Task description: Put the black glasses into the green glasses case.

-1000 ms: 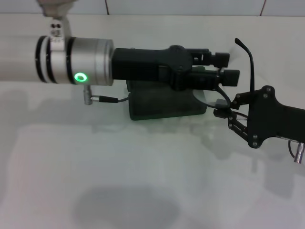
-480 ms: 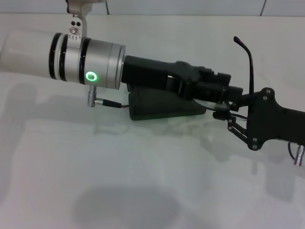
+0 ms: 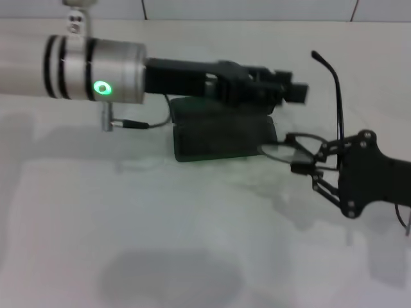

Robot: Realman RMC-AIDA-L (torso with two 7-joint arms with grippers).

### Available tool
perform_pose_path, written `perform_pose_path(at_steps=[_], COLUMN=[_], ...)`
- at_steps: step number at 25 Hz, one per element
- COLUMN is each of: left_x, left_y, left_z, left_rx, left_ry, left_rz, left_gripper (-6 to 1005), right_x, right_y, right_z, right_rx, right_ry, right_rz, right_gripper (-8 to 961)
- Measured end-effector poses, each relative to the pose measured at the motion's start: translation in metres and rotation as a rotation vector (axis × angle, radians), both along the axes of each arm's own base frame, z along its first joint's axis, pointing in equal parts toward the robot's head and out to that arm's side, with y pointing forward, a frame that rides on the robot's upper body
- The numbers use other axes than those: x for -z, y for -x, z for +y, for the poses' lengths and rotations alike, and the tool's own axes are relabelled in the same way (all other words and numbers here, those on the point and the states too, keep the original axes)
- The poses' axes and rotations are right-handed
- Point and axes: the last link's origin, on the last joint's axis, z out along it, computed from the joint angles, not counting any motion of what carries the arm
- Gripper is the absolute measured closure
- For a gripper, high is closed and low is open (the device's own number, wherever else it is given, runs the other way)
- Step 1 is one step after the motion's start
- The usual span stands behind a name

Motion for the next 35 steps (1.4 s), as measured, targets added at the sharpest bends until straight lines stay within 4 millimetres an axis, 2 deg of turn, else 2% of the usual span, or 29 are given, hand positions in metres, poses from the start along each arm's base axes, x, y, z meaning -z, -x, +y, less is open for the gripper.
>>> perform_pose_path(at_steps=[3,6,9,12,16,18,22,27,35], left_x=[-0.009,-0.007,0.007,0.027,0.046,0.048,0.039,0.03,0.03], left_y=[0.01,0.022,0.03,0.027,0.012,0.007,0.003,0.002,0.001], left_z=[0.004,0.007,0.01,0.01,0.005,0.003,0.001,-0.012,-0.016], left_rx=[-0.039,-0.078,-0.104,-0.098,-0.026,0.0,0.024,0.108,0.14], left_ry=[-0.042,-0.078,-0.1,-0.107,-0.117,-0.119,-0.15,-0.181,-0.169], left_rz=[-0.012,0.029,0.114,0.161,0.164,0.146,0.062,-0.04,-0.042], left_gripper=[286,286,286,287,287,287,287,286,286], right_x=[-0.001,-0.003,-0.005,-0.003,0.011,0.018,0.026,0.028,0.028], right_y=[0.002,0.005,0.012,0.02,0.034,0.039,0.037,0.028,0.022], right_z=[-0.011,-0.023,-0.036,-0.042,-0.036,-0.029,-0.017,-0.006,-0.001], right_rx=[-0.075,-0.157,-0.248,-0.296,-0.308,-0.284,-0.192,-0.073,-0.022], right_ry=[0.017,0.024,0.056,0.107,0.22,0.268,0.297,0.223,0.183], right_rz=[0.014,0.042,0.098,0.142,0.185,0.185,0.173,0.169,0.167], right_gripper=[839,839,839,839,839,839,839,839,839])
